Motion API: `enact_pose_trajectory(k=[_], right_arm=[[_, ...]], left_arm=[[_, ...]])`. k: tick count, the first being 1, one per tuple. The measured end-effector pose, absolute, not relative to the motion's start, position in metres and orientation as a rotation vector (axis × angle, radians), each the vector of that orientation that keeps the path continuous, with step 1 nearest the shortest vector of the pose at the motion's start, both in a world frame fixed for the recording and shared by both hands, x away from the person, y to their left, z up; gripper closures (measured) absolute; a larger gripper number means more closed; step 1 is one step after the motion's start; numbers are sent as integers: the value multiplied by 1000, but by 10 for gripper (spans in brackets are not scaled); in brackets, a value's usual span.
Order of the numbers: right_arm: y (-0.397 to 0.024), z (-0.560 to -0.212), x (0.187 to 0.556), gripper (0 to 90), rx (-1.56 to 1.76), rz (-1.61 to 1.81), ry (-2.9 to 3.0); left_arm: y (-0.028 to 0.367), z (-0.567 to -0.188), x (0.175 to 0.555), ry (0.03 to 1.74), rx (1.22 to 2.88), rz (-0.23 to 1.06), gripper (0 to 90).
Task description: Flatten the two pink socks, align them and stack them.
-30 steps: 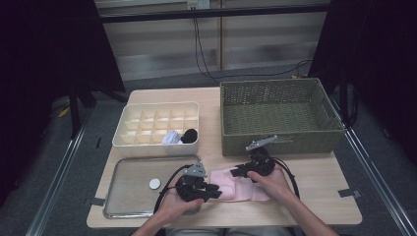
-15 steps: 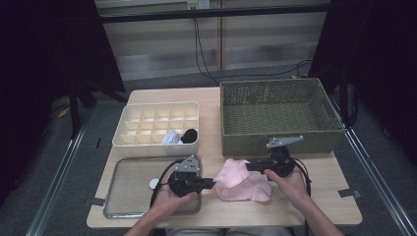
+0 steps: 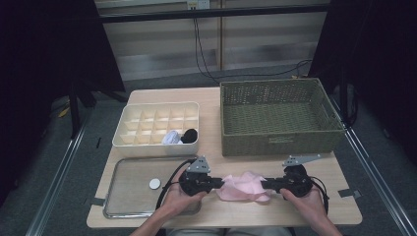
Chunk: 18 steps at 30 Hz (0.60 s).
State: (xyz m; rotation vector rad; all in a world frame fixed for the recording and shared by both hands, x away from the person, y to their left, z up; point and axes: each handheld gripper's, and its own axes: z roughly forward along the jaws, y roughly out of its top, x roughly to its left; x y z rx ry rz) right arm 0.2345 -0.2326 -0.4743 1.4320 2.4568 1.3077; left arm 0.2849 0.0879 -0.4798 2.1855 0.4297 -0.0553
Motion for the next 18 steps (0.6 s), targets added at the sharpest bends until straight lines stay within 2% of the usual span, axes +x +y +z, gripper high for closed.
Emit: enact_pose_trajectory(k=[3,7,11,18], right_arm=[[-233,-473,230,724,1429,1275,2467],[-239,-471,230,696,1430,1269,2426],[-232,-469,235,733,1396,1279,2441],[-202,-468,244,779,1318,1292,2532]], left_arm=[[90,-479,282,417,2179,-64,822],[95,-478,280,399,2179,-85,795],[100,-477,275,383,2174,-125,748],[112,-475,271,451,2196,-129,730]])
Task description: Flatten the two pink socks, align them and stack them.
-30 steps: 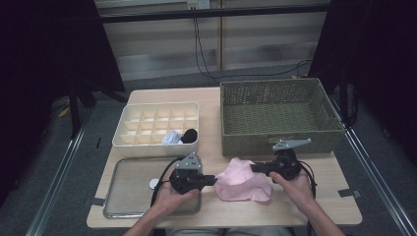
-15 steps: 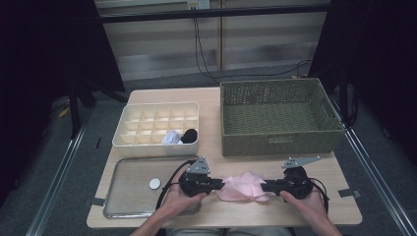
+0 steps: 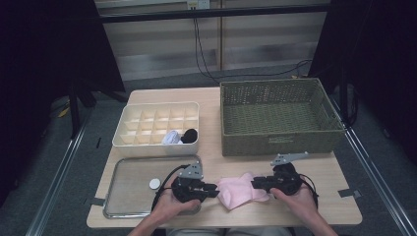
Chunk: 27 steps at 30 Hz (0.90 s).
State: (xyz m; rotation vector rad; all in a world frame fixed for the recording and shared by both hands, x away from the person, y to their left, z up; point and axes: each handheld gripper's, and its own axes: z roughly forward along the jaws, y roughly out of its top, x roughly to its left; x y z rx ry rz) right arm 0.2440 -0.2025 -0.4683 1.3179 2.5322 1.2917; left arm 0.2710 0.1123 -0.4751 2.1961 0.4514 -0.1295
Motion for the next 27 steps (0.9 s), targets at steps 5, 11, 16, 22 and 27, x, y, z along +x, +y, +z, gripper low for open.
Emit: enact_pose_trajectory(k=[5,11,16,22,27], right_arm=[[-187,-469,251,827,1300,1338,2578],[-156,-476,252,824,1207,1340,2690],[-144,-481,246,835,1147,1369,2743],[-164,-474,244,831,1191,1387,2678],[-205,-467,255,832,1320,1379,2520]], left_arm=[[118,-477,273,489,2185,-124,716],[107,-487,276,471,2238,-170,801],[100,-493,272,467,2272,-185,811],[104,-489,272,508,2232,-177,749],[103,-479,267,512,2175,-210,627]])
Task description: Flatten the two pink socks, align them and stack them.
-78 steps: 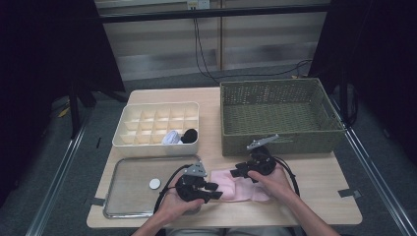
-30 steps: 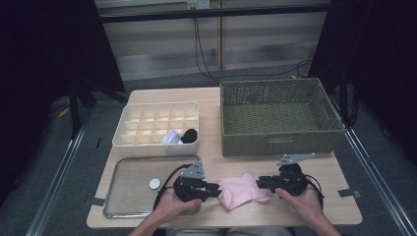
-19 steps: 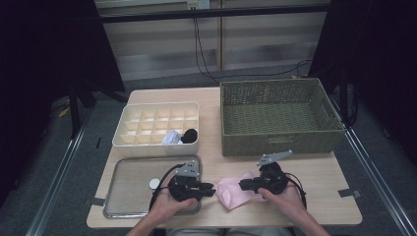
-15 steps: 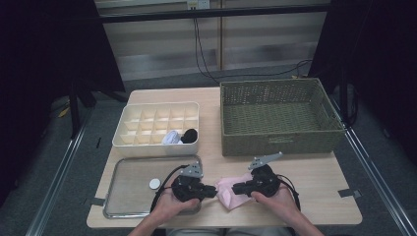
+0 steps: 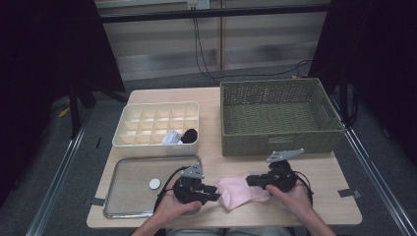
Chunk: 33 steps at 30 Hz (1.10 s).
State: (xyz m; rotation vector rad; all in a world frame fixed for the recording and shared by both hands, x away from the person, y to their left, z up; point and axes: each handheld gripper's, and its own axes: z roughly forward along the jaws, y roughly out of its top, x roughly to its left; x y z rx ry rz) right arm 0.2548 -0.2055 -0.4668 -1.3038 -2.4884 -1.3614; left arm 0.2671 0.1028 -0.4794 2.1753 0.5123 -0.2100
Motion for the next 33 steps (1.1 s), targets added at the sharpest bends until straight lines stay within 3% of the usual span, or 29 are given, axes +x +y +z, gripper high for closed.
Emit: enact_pose_trajectory(k=[10,14,17,21,28,33], right_arm=[[-221,-486,265,671,-1436,-1225,-2544],[-216,-492,265,671,-1433,-1182,-2578],[-214,-492,264,743,-1422,-1162,-2620],[-217,-489,264,837,-1433,-1194,-2608],[-220,-477,259,856,-1418,-1284,-2558],[-222,-473,256,856,-1426,-1314,-2516]], left_arm=[[81,-482,259,509,2184,-204,423],[80,-484,261,523,2187,-192,396],[81,-488,263,540,2212,-168,403],[85,-491,266,562,2214,-158,474],[84,-492,266,533,2232,-167,650],[82,-493,268,515,2238,-184,872]])
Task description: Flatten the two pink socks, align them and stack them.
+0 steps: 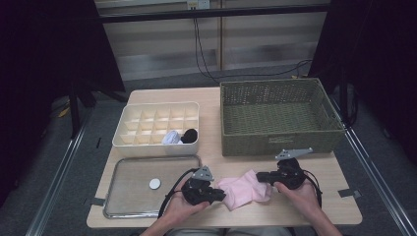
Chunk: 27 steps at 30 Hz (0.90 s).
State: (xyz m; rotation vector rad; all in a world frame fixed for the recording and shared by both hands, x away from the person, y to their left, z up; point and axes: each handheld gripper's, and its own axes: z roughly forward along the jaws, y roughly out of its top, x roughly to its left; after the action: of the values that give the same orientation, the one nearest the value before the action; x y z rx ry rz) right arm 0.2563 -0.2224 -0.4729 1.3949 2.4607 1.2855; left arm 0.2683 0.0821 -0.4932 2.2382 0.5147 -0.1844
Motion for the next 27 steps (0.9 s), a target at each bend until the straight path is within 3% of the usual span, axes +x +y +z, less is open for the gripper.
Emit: enact_pose_trajectory(k=[11,22,25,27], right_arm=[[-237,-464,250,859,1472,1338,2429],[-239,-478,248,858,1490,1298,2428],[-237,-481,251,857,1487,1290,2432],[-238,-480,252,857,1489,1296,2426]], left_arm=[[92,-471,281,522,2176,-152,887],[98,-485,294,583,2180,-125,884],[104,-481,297,601,2146,-133,819],[105,-479,298,604,2130,-140,720]])
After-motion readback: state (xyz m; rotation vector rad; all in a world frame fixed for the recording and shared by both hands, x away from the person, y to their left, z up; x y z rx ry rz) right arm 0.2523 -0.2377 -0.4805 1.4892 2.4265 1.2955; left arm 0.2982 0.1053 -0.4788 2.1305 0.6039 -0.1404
